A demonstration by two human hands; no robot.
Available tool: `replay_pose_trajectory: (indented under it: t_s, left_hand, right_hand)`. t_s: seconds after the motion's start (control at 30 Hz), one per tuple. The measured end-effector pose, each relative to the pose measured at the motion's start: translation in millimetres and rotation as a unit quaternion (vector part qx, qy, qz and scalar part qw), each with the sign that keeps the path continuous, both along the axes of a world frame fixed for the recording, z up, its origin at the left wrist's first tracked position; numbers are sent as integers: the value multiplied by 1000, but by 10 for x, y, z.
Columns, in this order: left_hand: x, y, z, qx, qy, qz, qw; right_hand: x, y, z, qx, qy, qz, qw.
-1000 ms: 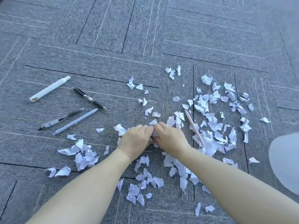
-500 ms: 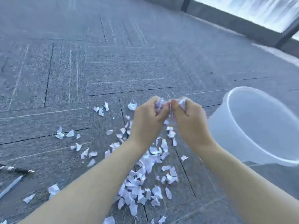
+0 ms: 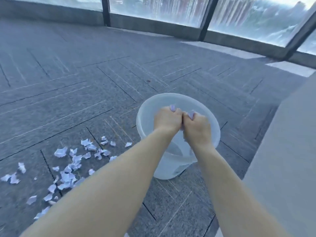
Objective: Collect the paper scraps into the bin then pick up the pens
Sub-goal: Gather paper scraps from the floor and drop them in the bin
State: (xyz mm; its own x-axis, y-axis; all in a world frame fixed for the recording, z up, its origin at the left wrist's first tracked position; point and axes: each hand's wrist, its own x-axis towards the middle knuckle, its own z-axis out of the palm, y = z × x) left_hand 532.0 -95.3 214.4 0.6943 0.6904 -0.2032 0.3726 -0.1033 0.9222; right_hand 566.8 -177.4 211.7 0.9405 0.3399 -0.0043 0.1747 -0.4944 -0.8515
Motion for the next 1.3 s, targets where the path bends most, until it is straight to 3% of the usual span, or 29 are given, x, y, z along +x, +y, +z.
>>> replay_pose_trajectory:
  t_s: [0.1,0.2,0.33,0.43,0.5,0.57,0.63,0.73,0.8,0.9,1.1,1.17,1.3]
  left_hand:
    - [-37,60,48,-30,107,-69,991]
    - [-151,178,110,-10,104,-75,992]
    - [-431,377,97,77,-127,26,989]
    - [-876,555,-56,165,-188,110,962]
    - [-1247,673,-331,193,-149,152,958]
    - [-1608,789,-821,170,-44,154,972]
    - [-1971,825,-1389,144,81,112,980]
    - [-2429,702,-1999,114,202,65,971]
    - [-2587,670,-2208,124,256,68,956]
    - [-2631,911,-2335,192,325,106,920]
    - [-2520,1527,-2472,144,416,104,892]
    - [-2511,1528,-2518,157,416,78,892]
    - [-2573,1189,-2535,208,252,76,942]
  right_hand:
    - [63,8,8,-106,62,49,991]
    - [70,61,42,-190,80,83,975]
    - [-239,270,174,-55,-107,71,990]
    - [-732,476,203,90,-168,123,974]
    - [-1059,611,-13,122,-162,186,961]
    - [-1286,728,-447,90,-124,256,954]
    - [-1399,806,-1014,-5,-70,338,938]
    - [-1445,833,-1767,-204,-17,441,874]
    - [-1418,901,-2032,-278,-31,462,842]
    - [-1327,1222,-2212,-327,-124,464,814]
    - [-1073,2120,-2404,-383,-199,505,748]
    - [-1060,2253,-2457,-375,-186,518,746]
    - [-1229,1915,-2516,-252,-153,537,790]
